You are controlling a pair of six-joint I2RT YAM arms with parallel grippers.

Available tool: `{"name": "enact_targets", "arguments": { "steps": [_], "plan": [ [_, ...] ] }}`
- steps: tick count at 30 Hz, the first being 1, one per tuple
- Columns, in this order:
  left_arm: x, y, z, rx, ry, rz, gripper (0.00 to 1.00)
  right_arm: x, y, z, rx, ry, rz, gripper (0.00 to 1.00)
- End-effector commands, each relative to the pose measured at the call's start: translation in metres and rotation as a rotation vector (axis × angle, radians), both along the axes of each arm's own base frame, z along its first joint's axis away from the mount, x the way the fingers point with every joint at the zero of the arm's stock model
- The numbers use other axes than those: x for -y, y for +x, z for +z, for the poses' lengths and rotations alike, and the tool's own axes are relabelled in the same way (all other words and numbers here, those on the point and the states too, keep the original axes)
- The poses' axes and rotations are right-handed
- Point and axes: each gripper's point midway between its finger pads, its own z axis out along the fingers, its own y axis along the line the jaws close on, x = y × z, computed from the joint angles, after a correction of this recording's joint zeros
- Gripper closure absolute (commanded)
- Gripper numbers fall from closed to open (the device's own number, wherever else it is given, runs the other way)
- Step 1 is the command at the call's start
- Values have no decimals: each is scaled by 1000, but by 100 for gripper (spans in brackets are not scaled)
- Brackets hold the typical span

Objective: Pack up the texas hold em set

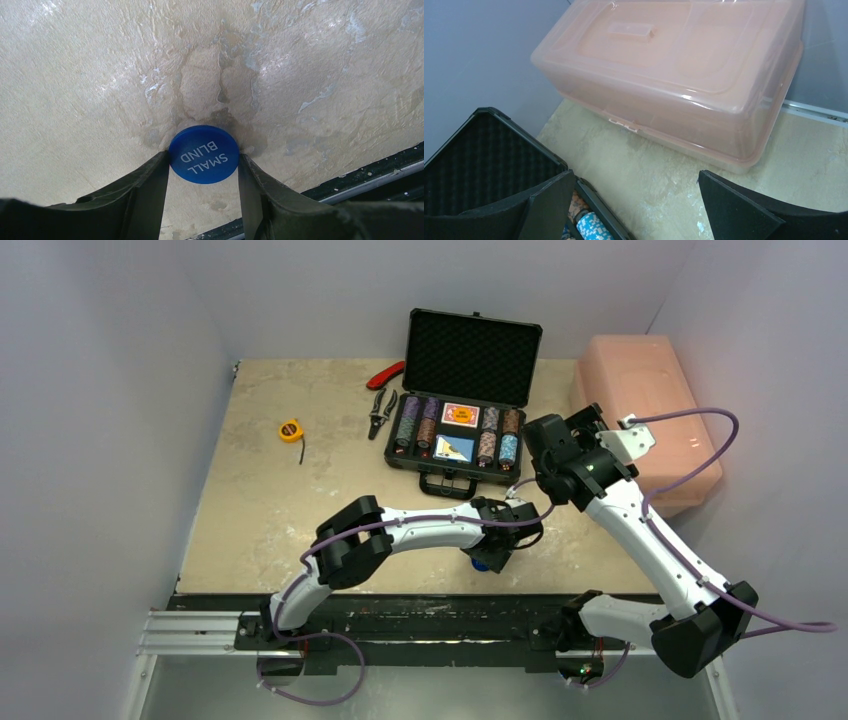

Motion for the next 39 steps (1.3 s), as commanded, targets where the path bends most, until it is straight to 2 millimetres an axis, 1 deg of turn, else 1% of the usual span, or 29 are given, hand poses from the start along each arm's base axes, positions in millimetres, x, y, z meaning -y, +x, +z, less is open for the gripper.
{"name": "enact_targets", "arguments": {
  "steps": [1, 15, 29, 39],
  "plan": [
    [3, 2, -6, 11, 0, 5, 100, 3, 0, 7, 34, -24, -21, 1],
    [-2, 4, 8, 48, -45, 18, 100, 3, 0, 6, 31, -27, -22, 1],
    [-6, 10, 32, 98, -86, 31, 100, 7, -3, 10, 48, -28, -47, 1],
    [-19, 15, 50, 136, -59, 71, 100, 10, -5, 12, 57, -33, -62, 1]
  ]
}}
